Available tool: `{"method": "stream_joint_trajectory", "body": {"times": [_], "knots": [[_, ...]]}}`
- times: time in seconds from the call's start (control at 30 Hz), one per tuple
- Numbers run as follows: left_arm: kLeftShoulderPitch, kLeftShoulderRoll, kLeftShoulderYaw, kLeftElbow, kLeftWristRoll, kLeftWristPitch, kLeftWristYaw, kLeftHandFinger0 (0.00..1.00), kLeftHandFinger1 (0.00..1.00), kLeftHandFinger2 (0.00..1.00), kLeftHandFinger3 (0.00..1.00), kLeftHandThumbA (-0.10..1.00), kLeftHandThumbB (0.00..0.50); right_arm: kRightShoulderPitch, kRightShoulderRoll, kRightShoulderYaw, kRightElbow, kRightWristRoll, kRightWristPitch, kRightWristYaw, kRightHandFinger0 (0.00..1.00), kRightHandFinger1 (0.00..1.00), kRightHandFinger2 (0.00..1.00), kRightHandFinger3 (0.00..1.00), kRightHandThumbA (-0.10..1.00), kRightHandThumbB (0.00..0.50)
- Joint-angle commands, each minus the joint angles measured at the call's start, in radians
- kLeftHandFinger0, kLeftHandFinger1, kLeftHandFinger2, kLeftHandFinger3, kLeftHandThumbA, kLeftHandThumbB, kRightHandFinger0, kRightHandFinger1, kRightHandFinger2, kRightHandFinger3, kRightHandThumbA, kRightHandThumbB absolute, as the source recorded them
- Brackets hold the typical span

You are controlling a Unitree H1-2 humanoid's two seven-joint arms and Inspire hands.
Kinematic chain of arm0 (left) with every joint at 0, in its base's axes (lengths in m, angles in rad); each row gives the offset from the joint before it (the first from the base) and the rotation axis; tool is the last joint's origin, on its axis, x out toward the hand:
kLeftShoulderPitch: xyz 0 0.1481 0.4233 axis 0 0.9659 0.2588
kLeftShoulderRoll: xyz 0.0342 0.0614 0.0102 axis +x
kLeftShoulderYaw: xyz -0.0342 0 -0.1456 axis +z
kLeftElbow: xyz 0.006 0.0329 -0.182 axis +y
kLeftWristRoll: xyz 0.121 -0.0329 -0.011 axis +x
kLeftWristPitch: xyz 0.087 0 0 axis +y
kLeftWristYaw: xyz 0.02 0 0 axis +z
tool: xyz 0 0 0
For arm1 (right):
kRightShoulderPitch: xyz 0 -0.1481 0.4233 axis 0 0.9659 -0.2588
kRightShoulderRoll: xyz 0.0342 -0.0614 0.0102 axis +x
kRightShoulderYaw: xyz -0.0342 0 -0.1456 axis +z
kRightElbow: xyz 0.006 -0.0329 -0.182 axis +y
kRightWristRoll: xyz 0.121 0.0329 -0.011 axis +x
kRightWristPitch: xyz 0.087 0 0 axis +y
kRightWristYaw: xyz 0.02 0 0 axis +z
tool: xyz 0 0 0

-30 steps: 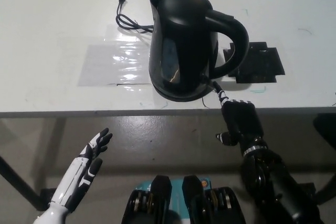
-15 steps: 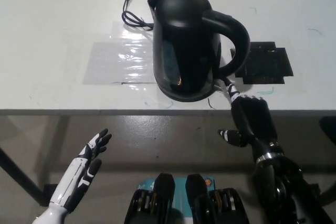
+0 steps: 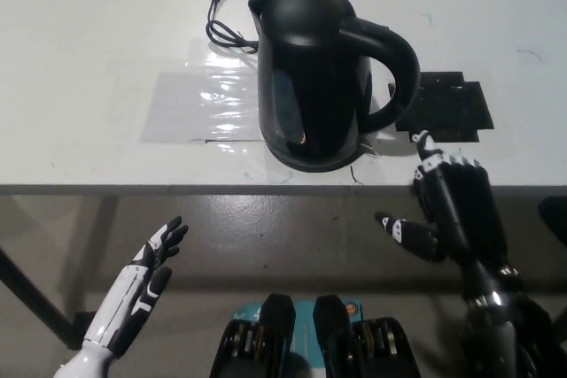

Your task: A kettle is kept at the center of the table close to the robot and the robot uses its right index finger to press downwards on the transparent start boiling button

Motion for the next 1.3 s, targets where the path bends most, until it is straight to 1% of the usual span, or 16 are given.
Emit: {"method": "stream_joint_trajectory", "body": {"times": [0.0,0.03,0.07,0.1,0.13,0.17,0.2,0.33,0.37,0.4,0.47,0.6,0.77,0.9,1.1,1.27], "knots": [[-0.019,0.016,0.004,-0.025,-0.011,-0.007,-0.015,1.00,1.00,1.00,1.00,1.00,0.401,0.061,0.010,-0.038,-0.095,0.146,-0.203,-0.081,0.09,0.10,0.19,1.00,1.00,0.312],[-0.019,0.017,0.005,-0.024,-0.010,-0.009,-0.015,1.00,1.00,1.00,1.00,1.00,0.401,0.094,0.000,-0.049,-0.083,0.220,-0.311,-0.122,0.29,0.36,0.50,1.00,1.00,0.330],[-0.019,0.018,0.005,-0.023,-0.010,-0.010,-0.016,1.00,1.00,1.00,1.00,1.00,0.402,0.110,-0.010,-0.056,-0.070,0.266,-0.365,-0.132,0.41,0.46,0.57,1.00,1.00,0.321],[-0.020,0.018,0.006,-0.021,-0.010,-0.012,-0.015,1.00,1.00,1.00,1.00,1.00,0.403,0.132,-0.025,-0.061,-0.053,0.336,-0.435,-0.130,0.71,0.77,0.89,1.00,1.00,0.334],[-0.020,0.018,0.007,-0.018,-0.010,-0.015,-0.014,1.00,1.00,1.00,1.00,1.00,0.402,0.146,-0.032,-0.064,-0.048,0.377,-0.460,-0.116,0.83,0.91,1.00,1.00,1.00,0.337],[-0.020,0.020,0.008,-0.015,-0.008,-0.020,-0.013,1.00,1.00,1.00,1.00,1.00,0.401,0.161,-0.044,-0.067,-0.035,0.384,-0.497,-0.124,0.93,1.00,1.00,1.00,1.00,0.334],[-0.020,0.020,0.007,-0.013,-0.005,-0.022,-0.012,1.00,1.00,1.00,1.00,1.00,0.398,0.178,-0.057,-0.073,-0.018,0.392,-0.532,-0.133,1.00,1.00,1.00,1.00,1.00,0.329],[-0.005,0.012,0.003,-0.015,-0.017,-0.022,-0.015,1.00,1.00,1.00,1.00,1.00,0.402,0.240,-0.074,-0.107,0.054,0.424,-0.635,-0.168,1.00,1.00,1.00,1.00,1.00,0.301],[0.005,0.009,0.002,-0.012,-0.020,-0.031,-0.013,1.00,1.00,1.00,1.00,1.00,0.400,0.264,-0.070,-0.122,0.086,0.430,-0.657,-0.183,1.00,1.00,1.00,1.00,1.00,0.318],[0.011,0.006,0.001,-0.010,-0.015,-0.033,-0.010,1.00,1.00,1.00,1.00,1.00,0.417,0.278,-0.068,-0.135,0.117,0.444,-0.674,-0.188,1.00,1.00,1.00,1.00,1.00,0.323],[0.018,0.002,0.000,-0.009,-0.014,-0.034,-0.007,1.00,1.00,1.00,1.00,1.00,0.420,0.287,-0.067,-0.146,0.158,0.447,-0.700,-0.202,1.00,1.00,1.00,1.00,1.00,0.323],[0.015,-0.005,0.001,0.006,-0.019,-0.043,-0.005,1.00,1.00,1.00,1.00,1.00,0.431,0.287,-0.082,-0.138,0.235,0.461,-0.703,-0.242,0.99,1.00,1.00,1.00,1.00,0.326],[0.050,-0.002,-0.001,-0.006,-0.010,-0.043,-0.006,1.00,1.00,1.00,1.00,1.00,0.434,0.314,-0.101,-0.108,0.300,0.437,-0.703,-0.304,0.93,1.00,1.00,1.00,1.00,0.313],[0.055,-0.006,-0.002,0.005,-0.016,-0.057,-0.005,1.00,1.00,1.00,1.00,1.00,0.424,0.324,-0.115,-0.078,0.343,0.442,-0.703,-0.338,0.96,1.00,1.00,1.00,1.00,0.337],[0.064,-0.001,0.002,0.005,-0.019,-0.065,-0.007,1.00,1.00,1.00,1.00,1.00,0.396,0.306,-0.131,-0.019,0.408,0.433,-0.703,-0.412,0.98,1.00,1.00,1.00,1.00,0.336],[0.061,0.002,0.007,0.018,-0.018,-0.072,-0.005,1.00,1.00,1.00,1.00,1.00,0.411,0.281,-0.148,0.029,0.432,0.478,-0.703,-0.437,1.00,1.00,1.00,1.00,1.00,0.341]]}}
